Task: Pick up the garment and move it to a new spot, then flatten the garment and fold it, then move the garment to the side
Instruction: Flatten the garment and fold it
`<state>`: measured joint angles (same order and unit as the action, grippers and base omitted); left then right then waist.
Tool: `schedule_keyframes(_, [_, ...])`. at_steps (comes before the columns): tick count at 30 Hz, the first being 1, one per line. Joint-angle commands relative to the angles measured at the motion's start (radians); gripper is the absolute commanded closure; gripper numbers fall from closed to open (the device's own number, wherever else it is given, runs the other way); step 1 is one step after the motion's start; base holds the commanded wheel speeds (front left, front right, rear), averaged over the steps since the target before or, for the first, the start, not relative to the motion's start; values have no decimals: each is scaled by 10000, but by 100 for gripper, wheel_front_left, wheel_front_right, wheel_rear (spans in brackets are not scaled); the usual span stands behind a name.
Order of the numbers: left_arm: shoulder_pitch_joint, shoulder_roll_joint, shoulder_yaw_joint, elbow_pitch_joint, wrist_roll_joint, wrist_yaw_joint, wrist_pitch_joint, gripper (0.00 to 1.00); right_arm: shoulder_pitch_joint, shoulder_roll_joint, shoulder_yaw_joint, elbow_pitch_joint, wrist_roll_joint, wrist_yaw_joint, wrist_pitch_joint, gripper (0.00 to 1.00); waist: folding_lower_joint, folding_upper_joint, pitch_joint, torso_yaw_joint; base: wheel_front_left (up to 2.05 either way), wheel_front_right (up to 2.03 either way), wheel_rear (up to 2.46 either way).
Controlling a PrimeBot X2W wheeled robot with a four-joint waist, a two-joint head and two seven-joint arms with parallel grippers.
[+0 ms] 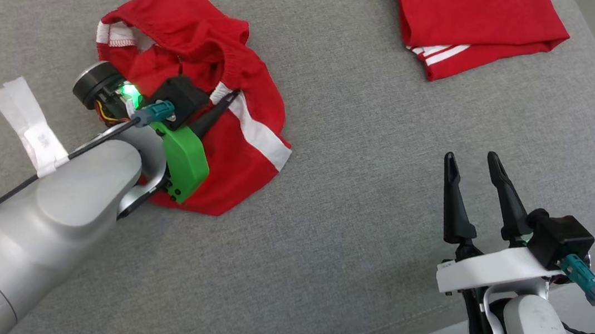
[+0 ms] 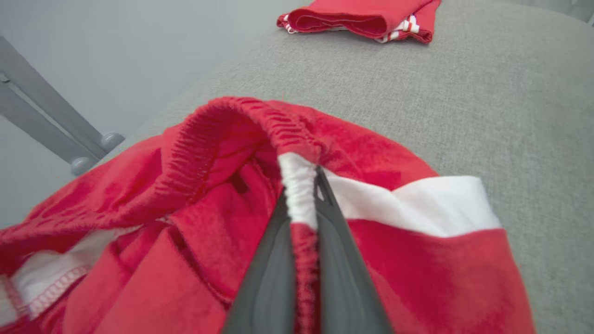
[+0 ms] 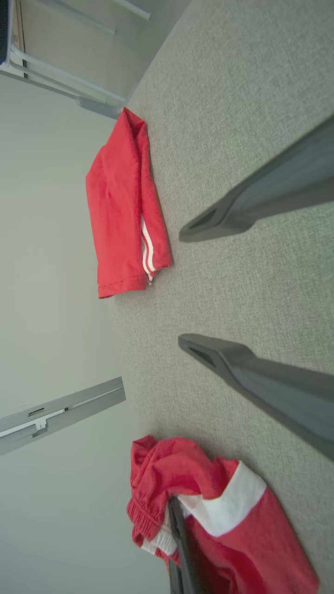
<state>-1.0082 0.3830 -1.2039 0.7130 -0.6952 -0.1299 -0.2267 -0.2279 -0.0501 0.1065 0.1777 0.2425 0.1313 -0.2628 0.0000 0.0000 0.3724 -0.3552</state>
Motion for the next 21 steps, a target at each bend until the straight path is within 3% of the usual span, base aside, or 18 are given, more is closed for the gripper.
schedule_keyframes(1, [-161,-23,144,40,-58,113,-161,100,120,-8,-43,29,-97,-12,-24,0,0,0,-185,239,0,0,0])
schedule_keyframes(6, [480,50,739,-407,-135,491,-380,100,238,-9,-189,27,-286,-12,-24,0,0,0,-552,840,0,0,0])
schedule_keyframes(11, [1396,426,1689,-1803,135,1010,-386,100,389,-14,-282,103,-453,-12,-24,0,0,0,-936,1537,0,0,0])
schedule_keyframes(21, [4896,1239,3495,-4757,561,2350,-382,100,656,-11,-417,176,-528,-12,-26,0,0,0,-1379,2650,0,0,0])
